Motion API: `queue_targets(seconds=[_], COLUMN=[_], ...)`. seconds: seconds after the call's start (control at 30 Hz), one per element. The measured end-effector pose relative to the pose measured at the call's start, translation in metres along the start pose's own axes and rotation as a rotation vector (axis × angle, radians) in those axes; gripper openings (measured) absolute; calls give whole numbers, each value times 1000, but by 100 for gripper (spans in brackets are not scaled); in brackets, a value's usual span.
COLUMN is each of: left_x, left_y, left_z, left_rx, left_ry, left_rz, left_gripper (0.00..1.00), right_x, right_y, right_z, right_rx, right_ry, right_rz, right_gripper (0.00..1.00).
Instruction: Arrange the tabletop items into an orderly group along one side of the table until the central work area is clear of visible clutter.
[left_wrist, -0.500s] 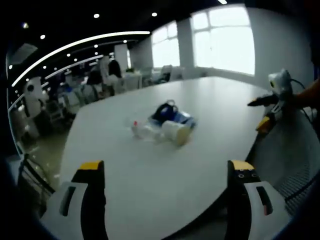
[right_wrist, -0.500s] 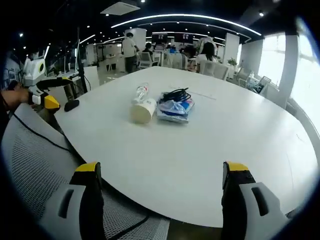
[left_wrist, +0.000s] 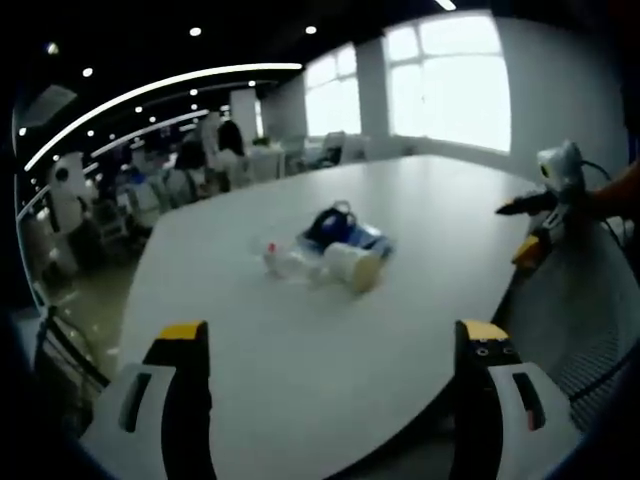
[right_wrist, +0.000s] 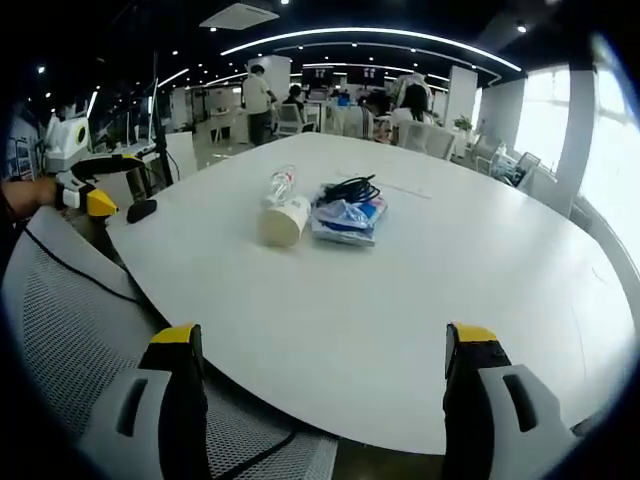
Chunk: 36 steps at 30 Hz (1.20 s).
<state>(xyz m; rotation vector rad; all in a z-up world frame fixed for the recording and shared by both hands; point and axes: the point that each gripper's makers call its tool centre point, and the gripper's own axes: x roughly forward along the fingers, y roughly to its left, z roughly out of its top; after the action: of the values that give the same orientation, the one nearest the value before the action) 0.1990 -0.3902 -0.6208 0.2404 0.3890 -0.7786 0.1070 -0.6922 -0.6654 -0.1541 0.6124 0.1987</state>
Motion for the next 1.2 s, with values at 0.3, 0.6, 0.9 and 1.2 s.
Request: queue_targets(seconds=[0.3, 0.6, 0.9, 1.2], left_x=[1, 1, 0, 0], left_y=[2, 2, 3, 3], left_z=[1, 2, 4, 1], left_rx=[5, 7, 6, 14], left_ry=[3, 9, 17, 34], left_rz=[9, 11, 14, 13], left_gripper=[99, 100, 100, 99], right_x=[0, 0, -1, -1], right_y=[-2, -3, -4, -4], right_z=[1, 2, 3, 5], right_rx=[2, 5, 11, 13], right_ry=[-4, -7, -15, -19], right_rz=[-8, -9, -17, -15], right_gripper=[100, 100, 100, 100])
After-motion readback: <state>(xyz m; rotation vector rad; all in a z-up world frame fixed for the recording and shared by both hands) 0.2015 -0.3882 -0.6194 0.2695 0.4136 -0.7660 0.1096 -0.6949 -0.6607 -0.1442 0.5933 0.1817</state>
